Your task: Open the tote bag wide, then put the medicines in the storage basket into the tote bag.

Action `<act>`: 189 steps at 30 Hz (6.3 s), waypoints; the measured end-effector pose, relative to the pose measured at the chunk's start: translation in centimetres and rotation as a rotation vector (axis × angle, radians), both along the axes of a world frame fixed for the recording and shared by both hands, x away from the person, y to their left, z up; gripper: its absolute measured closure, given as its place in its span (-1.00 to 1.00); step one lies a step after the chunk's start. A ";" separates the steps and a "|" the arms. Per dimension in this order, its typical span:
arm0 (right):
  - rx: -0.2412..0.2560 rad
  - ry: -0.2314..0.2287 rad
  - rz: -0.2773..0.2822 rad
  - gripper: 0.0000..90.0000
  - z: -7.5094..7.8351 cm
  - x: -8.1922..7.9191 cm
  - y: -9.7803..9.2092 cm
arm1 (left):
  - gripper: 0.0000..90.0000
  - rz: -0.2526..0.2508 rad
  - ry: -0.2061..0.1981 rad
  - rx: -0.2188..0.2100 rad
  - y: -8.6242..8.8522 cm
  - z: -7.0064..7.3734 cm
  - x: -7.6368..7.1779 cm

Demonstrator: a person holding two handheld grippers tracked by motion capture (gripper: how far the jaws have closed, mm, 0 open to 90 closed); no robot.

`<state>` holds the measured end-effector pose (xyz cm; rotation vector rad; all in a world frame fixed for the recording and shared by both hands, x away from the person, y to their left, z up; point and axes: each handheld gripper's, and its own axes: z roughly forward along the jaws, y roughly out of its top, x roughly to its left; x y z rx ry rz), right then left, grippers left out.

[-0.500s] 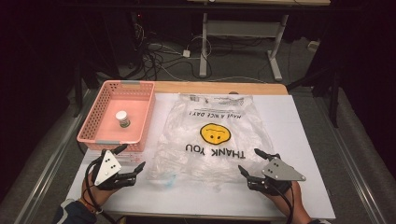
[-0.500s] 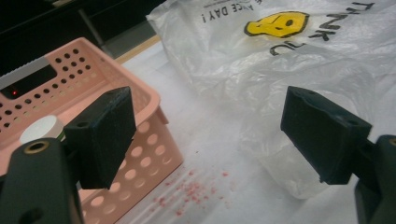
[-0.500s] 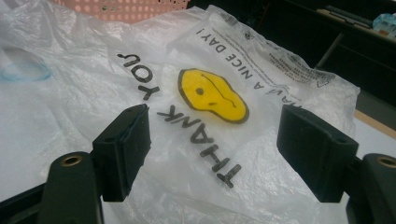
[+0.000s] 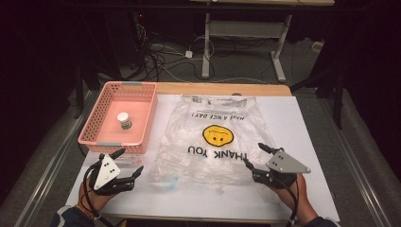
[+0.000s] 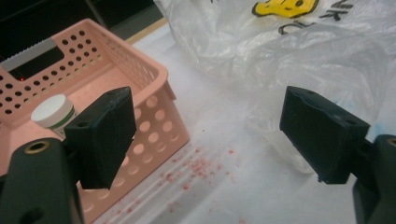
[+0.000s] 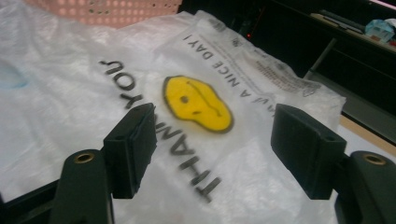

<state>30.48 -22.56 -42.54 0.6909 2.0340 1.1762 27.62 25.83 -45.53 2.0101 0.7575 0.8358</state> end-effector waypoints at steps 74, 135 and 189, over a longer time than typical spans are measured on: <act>0.045 0.257 -0.154 0.22 2.5 8.3 -1.8 | -0.53 -0.009 0.035 0.072 -0.4 -0.7 -0.5; -0.056 -0.003 0.060 1.00 5.1 4.8 9.4 | -0.54 0.108 0.000 -0.054 1.7 2.7 1.7; 0.015 -0.092 0.034 1.00 7.3 5.3 8.2 | 0.07 0.278 0.327 0.117 3.8 5.2 18.9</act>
